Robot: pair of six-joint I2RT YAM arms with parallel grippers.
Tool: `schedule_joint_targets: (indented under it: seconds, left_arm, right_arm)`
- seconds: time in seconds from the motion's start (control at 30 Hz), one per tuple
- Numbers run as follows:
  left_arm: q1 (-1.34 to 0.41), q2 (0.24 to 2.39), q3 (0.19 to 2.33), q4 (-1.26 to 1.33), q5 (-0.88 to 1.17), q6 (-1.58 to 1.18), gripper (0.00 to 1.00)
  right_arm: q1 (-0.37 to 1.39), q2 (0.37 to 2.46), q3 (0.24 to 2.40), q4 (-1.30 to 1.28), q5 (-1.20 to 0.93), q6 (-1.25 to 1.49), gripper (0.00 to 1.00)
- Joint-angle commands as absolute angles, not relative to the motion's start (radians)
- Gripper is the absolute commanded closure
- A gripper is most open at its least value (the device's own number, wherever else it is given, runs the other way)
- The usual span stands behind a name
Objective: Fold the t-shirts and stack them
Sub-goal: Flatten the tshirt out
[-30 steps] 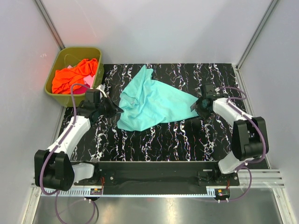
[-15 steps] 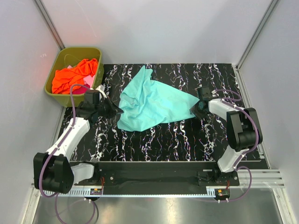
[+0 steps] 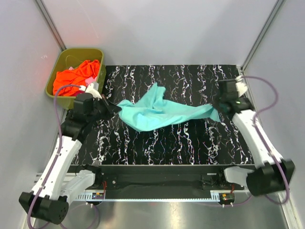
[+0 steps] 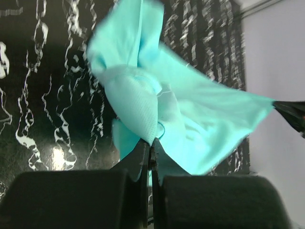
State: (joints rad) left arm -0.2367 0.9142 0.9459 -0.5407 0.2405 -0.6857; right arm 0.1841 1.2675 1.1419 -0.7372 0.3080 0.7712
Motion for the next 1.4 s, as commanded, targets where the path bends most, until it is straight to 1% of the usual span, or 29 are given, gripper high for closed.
schedule_joint_targets:
  seconds: [0.0, 0.1, 0.13, 0.27, 0.37, 0.4, 0.47, 0.5, 0.57, 0.6, 0.63, 0.67, 0.7, 0.73, 0.8, 0.83, 0.87, 0.9, 0.97, 1.0, 1.07, 1.1, 1.2, 1.3, 1.37]
  left_arm:
    - [-0.262, 0.829, 1.038, -0.612, 0.172, -0.693, 1.0]
    - [-0.279, 0.802, 1.06, -0.632, 0.178, -0.707, 1.0]
    - [-0.282, 0.804, 1.071, -0.64, 0.178, -0.706, 1.0]
    - [-0.281, 0.868, 1.071, -0.637, 0.14, -0.69, 1.0]
    - [-0.281, 0.98, 1.06, -0.601, 0.121, -0.677, 1.0]
    - [-0.281, 1.05, 1.06, -0.576, 0.12, -0.672, 1.0]
    - [-0.278, 1.136, 1.08, -0.551, 0.117, -0.667, 1.0]
    - [-0.279, 1.223, 1.091, -0.522, 0.117, -0.667, 1.0]
    - [-0.265, 1.32, 1.14, -0.493, 0.133, -0.676, 0.99]
    - [-0.256, 1.426, 1.163, -0.48, 0.144, -0.681, 0.97]
    - [-0.229, 1.481, 1.225, -0.454, 0.184, -0.693, 0.86]
    - [-0.215, 1.535, 1.267, -0.448, 0.205, -0.696, 0.79]
    - [-0.207, 1.628, 1.313, -0.446, 0.215, -0.693, 0.74]
    - [-0.198, 1.666, 1.403, -0.454, 0.219, -0.669, 0.62]
    - [-0.198, 1.712, 1.501, -0.503, 0.21, -0.641, 0.55]
    - [-0.205, 1.709, 1.508, -0.512, 0.186, -0.612, 0.53]
    - [-0.212, 1.671, 1.499, -0.515, 0.166, -0.598, 0.49]
    - [-0.222, 1.645, 1.45, -0.511, 0.144, -0.574, 0.47]
    - [-0.256, 1.582, 1.387, -0.509, 0.098, -0.56, 0.46]
    - [-0.262, 1.568, 1.312, -0.49, 0.107, -0.572, 0.46]
    - [-0.262, 1.536, 1.226, -0.442, 0.188, -0.597, 0.49]
    - [-0.265, 1.529, 1.15, -0.39, 0.234, -0.616, 0.5]
    - [-0.275, 1.52, 1.041, -0.321, 0.273, -0.641, 0.52]
    - [-0.294, 1.529, 0.982, -0.282, 0.27, -0.664, 0.52]
    - [-0.307, 1.549, 0.962, -0.249, 0.281, -0.679, 0.48]
  right_arm:
    - [0.186, 1.077, 1.253, -0.906, 0.399, 0.694, 1.0]
    - [0.186, 1.025, 1.362, -0.96, 0.396, 0.655, 1.0]
    - [0.186, 1.023, 1.4, -0.947, 0.393, 0.637, 1.0]
    - [0.186, 1.064, 1.404, -0.818, 0.356, 0.505, 0.99]
    - [0.186, 1.175, 1.402, -0.737, 0.354, 0.431, 0.96]
    - [0.184, 1.245, 1.402, -0.72, 0.341, 0.405, 0.95]
    - [0.184, 1.325, 1.407, -0.674, 0.324, 0.385, 0.92]
    - [0.184, 1.409, 1.407, -0.661, 0.315, 0.384, 0.91]
    - [0.179, 1.501, 1.417, -0.623, 0.298, 0.38, 0.89]
    - [0.173, 1.6, 1.427, -0.614, 0.278, 0.377, 0.87]
    - [0.16, 1.656, 1.469, -0.609, 0.267, 0.38, 0.86]
    - [0.15, 1.714, 1.503, -0.614, 0.252, 0.383, 0.85]
    - [0.14, 1.815, 1.543, -0.627, 0.223, 0.383, 0.8]
    - [0.13, 1.86, 1.636, -0.679, 0.221, 0.388, 0.75]
    - [0.129, 1.94, 1.722, -0.744, 0.224, 0.39, 0.69]
    - [0.13, 1.942, 1.762, -0.774, 0.222, 0.391, 0.63]
    - [0.13, 1.936, 1.76, -0.776, 0.222, 0.397, 0.61]
    - [0.129, 1.906, 1.753, -0.778, 0.23, 0.406, 0.58]
    - [0.129, 1.873, 1.709, -0.784, 0.242, 0.457, 0.55]
    - [0.129, 1.838, 1.689, -0.785, 0.241, 0.474, 0.54]
    - [0.129, 1.809, 1.622, -0.787, 0.224, 0.526, 0.53]
    - [0.129, 1.786, 1.577, -0.784, 0.2, 0.543, 0.53]
    - [0.126, 1.746, 1.51, -0.778, 0.157, 0.6, 0.54]
    - [0.121, 1.715, 1.421, -0.73, 0.137, 0.627, 0.55]
    - [0.12, 1.7, 1.372, -0.712, 0.137, 0.637, 0.55]
